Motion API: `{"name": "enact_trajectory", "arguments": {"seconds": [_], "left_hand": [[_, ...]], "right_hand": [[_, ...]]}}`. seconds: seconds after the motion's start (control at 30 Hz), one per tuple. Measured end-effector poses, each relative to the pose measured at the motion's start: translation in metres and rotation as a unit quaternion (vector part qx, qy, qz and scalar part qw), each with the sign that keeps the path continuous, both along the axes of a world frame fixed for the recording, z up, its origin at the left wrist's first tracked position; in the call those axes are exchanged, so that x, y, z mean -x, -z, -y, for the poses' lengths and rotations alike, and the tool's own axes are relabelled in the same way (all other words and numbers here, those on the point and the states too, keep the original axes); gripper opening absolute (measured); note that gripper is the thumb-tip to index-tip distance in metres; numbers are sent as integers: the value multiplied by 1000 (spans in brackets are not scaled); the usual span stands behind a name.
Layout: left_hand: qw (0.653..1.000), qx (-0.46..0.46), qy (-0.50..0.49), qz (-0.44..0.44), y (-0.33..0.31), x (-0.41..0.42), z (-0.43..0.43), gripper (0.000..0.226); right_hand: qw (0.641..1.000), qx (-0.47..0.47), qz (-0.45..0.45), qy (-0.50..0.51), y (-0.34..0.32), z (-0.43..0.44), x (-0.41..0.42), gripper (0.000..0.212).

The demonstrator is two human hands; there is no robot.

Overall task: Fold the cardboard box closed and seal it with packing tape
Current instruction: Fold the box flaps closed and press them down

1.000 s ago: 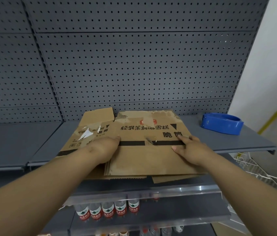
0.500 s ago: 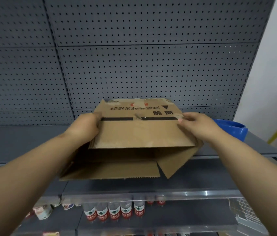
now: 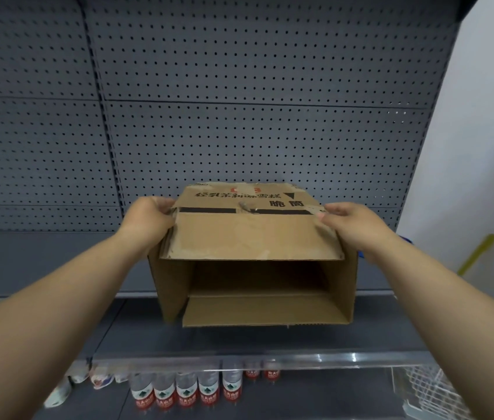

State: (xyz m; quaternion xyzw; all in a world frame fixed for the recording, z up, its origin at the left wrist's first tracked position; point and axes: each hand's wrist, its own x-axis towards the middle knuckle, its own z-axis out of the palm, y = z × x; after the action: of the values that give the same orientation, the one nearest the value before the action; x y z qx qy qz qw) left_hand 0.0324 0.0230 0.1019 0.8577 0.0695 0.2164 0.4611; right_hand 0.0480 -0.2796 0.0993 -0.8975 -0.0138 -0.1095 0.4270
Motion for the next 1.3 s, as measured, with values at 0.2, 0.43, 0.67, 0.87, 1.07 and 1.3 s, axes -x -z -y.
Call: {"name": "enact_trajectory", "arguments": {"seconds": [0.2,0.43,0.67,0.87,1.07,1.3], "left_hand": [[1000,-5,6,-9,2,-6,6,34],[999,-24,29,-26,6,-10,4,30],[988,119,96,-26,6,-6,-7,29],[988,-51,68,126,25,5,-2,19],[953,-223,125,161,33,-2,-1,23],[920,-320,129,185,26,-16,1,39]], "right_hand": [[991,89,-32,-94,2,20,9,77],[932,346,-21,-110,8,28,10,94],[981,156,73,-83,-13,49,10,33],[993,46,109,-20,-22,46,-9,31],[989,-50,138,16,-18,42,-23,30],[967,-112,226,37,-7,39,-32,22]]}}
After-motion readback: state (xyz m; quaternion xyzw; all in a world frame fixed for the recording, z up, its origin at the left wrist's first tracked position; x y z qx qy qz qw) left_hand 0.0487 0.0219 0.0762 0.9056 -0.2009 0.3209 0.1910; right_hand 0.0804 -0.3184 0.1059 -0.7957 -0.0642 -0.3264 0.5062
